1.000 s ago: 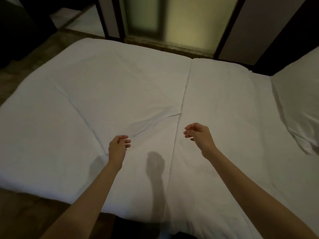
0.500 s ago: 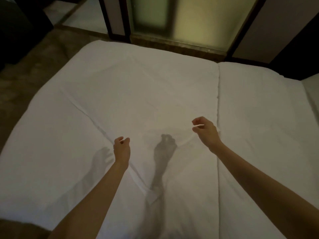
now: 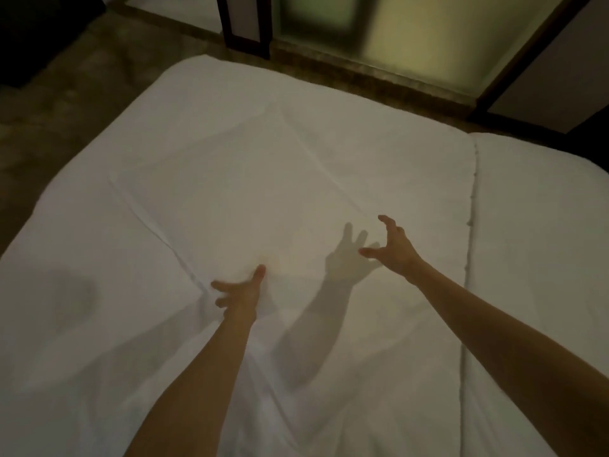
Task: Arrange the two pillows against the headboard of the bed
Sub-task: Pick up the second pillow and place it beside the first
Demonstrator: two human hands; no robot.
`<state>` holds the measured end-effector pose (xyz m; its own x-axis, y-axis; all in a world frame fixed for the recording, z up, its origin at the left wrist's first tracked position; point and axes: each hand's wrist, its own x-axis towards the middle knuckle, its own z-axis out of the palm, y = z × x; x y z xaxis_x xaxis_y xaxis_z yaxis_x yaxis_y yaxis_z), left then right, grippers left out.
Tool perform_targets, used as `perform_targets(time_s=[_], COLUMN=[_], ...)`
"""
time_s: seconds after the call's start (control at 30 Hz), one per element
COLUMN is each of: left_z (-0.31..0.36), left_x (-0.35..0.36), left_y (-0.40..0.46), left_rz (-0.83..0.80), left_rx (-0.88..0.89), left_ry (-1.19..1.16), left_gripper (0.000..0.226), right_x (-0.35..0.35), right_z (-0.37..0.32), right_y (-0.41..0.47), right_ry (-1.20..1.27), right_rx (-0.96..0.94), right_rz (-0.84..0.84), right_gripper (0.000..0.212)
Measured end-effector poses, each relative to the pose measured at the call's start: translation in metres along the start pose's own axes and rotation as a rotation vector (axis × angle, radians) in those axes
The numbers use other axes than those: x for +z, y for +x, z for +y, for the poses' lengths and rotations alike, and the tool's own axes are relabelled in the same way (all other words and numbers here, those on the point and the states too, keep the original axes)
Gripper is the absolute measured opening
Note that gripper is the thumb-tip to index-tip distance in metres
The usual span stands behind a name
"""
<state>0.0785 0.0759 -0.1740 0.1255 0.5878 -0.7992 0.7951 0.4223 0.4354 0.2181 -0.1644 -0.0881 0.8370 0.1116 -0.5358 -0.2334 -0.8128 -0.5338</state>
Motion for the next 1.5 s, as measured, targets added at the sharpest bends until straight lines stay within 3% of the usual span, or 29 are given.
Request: perform_targets(time_s=[0.1, 0.2, 0.33, 0.43, 0.53, 0.57, 0.67, 0.77, 1.07, 1.27, 1.5], left_z=[-0.005, -0.012, -0.007, -0.012, -0.018, -0.018, -0.016, -0.013, -0.028, -0.036, -0.033], left_x=[0.024, 0.034, 0.037, 0.027, 0.015, 0.012, 0.005, -0.001, -0.042, -0.081, -0.091], left_y=[0.025, 0.044, 0.062, 0.075, 0.090, 0.091, 0.092, 0.085, 0.029, -0.010, -0.076], left_rz=[0.135, 0.149, 0.251, 0.193, 0.076, 0.045, -0.038, -0.087, -0.153, -0.190, -0.343], left_rx=[0.010, 0.049, -0.038, 0.027, 0.093, 0.087, 0.105, 0.124, 0.132, 0.208, 0.361], left_ry=[0.049, 0.088, 0.090, 0.054, -0.031, -0.048, -0.067, -0.118, -0.246, -0.242, -0.263], left_gripper=[0.127, 0.125, 0.136, 0.138, 0.126, 0.121, 0.099, 0.071, 0.081, 0.072, 0.053], right_x=[0.016, 0.031, 0.042, 0.045, 0.053, 0.056, 0.060, 0.057, 0.032, 0.035, -0.003], right_z=[-0.004, -0.007, -0.012, -0.009, -0.008, -0.008, -0.010, -0.013, -0.014, 0.009, 0.039], right_y=[0.046, 0.081, 0.120, 0.134, 0.134, 0.132, 0.119, 0.102, 0.017, -0.058, -0.127], right_ry=[-0.083, -0.184, -0.240, -0.171, -0.184, -0.184, -0.164, -0.151, 0.023, 0.183, 0.312], right_rx=[0.042, 0.088, 0.131, 0.127, 0.145, 0.147, 0.182, 0.101, 0.068, 0.034, -0.026], right_rz=[-0.038, -0.034, -0.068, -0.242, -0.237, -0.220, -0.120, -0.075, -0.031, 0.023, 0.151], right_gripper=[0.096, 0.098, 0.109, 0.106, 0.082, 0.083, 0.103, 0.098, 0.073, 0.036, 0.035])
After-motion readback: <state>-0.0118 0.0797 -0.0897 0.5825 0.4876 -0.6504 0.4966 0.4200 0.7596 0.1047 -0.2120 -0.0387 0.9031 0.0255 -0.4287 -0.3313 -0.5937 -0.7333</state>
